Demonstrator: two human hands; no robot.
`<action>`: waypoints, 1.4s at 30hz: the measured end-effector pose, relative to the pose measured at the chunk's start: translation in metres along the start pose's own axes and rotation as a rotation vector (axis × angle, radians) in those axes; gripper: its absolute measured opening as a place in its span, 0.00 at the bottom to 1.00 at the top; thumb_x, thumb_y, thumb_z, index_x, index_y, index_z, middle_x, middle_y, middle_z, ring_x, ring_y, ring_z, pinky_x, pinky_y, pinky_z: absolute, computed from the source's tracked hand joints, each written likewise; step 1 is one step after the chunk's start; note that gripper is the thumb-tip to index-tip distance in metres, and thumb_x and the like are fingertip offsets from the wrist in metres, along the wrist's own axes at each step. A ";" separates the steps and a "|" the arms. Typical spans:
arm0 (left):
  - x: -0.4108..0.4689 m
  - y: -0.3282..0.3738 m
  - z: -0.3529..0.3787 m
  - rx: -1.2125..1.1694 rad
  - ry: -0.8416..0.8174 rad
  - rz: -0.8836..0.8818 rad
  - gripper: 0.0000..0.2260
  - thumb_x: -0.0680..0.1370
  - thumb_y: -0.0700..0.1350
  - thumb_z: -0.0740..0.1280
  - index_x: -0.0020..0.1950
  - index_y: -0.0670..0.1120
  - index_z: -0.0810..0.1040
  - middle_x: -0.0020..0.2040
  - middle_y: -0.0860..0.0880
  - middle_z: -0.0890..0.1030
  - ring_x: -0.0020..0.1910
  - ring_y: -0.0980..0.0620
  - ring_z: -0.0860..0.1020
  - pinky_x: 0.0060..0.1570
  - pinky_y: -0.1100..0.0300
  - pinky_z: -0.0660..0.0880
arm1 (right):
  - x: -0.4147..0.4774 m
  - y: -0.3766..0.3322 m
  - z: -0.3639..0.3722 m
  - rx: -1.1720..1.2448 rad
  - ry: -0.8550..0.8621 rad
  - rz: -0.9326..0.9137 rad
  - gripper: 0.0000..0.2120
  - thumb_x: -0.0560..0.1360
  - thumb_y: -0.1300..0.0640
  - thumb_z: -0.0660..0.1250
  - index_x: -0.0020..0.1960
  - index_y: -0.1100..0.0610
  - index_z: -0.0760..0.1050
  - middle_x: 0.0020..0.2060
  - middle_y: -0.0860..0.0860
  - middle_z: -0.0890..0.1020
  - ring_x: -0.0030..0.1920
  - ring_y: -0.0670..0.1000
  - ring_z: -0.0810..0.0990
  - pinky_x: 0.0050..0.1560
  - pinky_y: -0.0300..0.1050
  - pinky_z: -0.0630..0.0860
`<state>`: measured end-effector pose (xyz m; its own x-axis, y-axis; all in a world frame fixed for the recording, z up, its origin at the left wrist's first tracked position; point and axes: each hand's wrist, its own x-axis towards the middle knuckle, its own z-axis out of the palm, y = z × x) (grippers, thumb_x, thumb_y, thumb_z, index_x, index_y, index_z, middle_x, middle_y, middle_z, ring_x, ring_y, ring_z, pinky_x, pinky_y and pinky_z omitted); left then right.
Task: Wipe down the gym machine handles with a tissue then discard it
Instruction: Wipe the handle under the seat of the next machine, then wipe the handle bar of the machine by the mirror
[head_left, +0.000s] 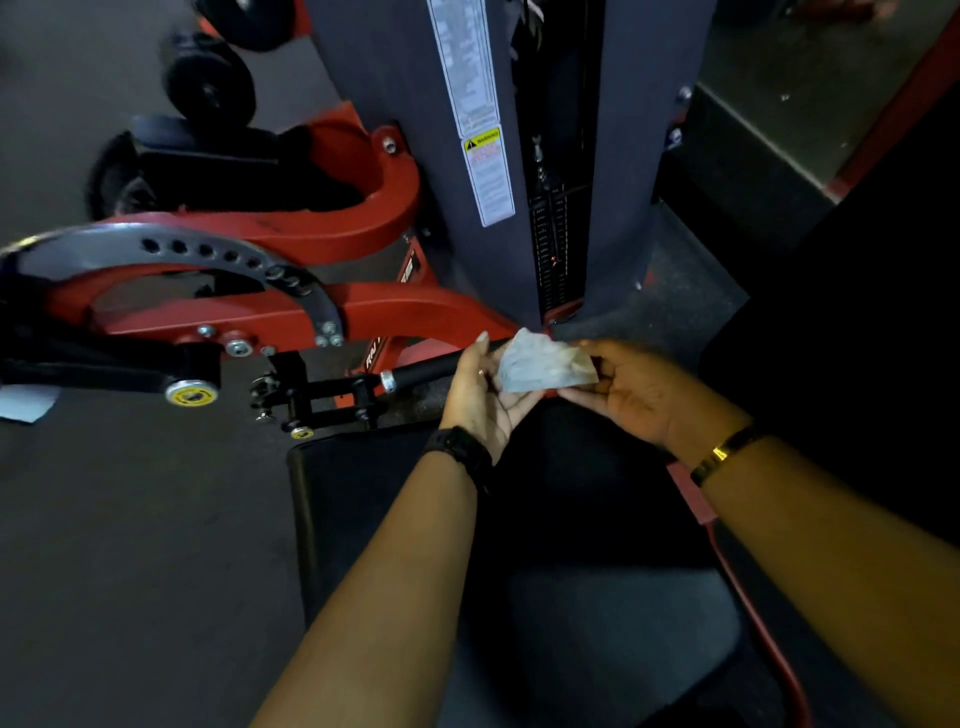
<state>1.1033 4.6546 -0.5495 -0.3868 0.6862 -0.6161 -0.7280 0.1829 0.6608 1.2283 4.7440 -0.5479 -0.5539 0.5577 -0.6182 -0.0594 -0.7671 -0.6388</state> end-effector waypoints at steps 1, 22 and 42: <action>-0.007 0.001 0.000 -0.010 0.000 0.000 0.18 0.81 0.54 0.60 0.57 0.43 0.80 0.49 0.44 0.85 0.42 0.51 0.84 0.43 0.60 0.81 | -0.005 -0.002 0.003 0.021 -0.010 0.003 0.07 0.79 0.60 0.61 0.46 0.57 0.77 0.36 0.50 0.85 0.43 0.48 0.81 0.45 0.44 0.80; -0.154 0.021 -0.023 -0.266 0.079 0.143 0.25 0.80 0.59 0.57 0.54 0.38 0.79 0.48 0.41 0.84 0.42 0.48 0.84 0.47 0.55 0.80 | -0.127 -0.001 0.072 -0.144 -0.211 0.056 0.15 0.82 0.55 0.57 0.57 0.65 0.76 0.49 0.58 0.83 0.50 0.53 0.82 0.53 0.46 0.78; -0.445 -0.011 -0.155 -0.481 0.380 0.556 0.25 0.81 0.59 0.54 0.48 0.40 0.79 0.46 0.41 0.84 0.42 0.48 0.84 0.45 0.55 0.81 | -0.322 0.141 0.211 -0.362 -0.645 0.182 0.12 0.81 0.58 0.58 0.46 0.62 0.77 0.36 0.54 0.84 0.38 0.49 0.84 0.39 0.43 0.82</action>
<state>1.1956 4.2377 -0.3491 -0.8640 0.2869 -0.4137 -0.5035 -0.4931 0.7095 1.2228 4.3893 -0.3422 -0.9109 0.0510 -0.4094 0.2941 -0.6155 -0.7312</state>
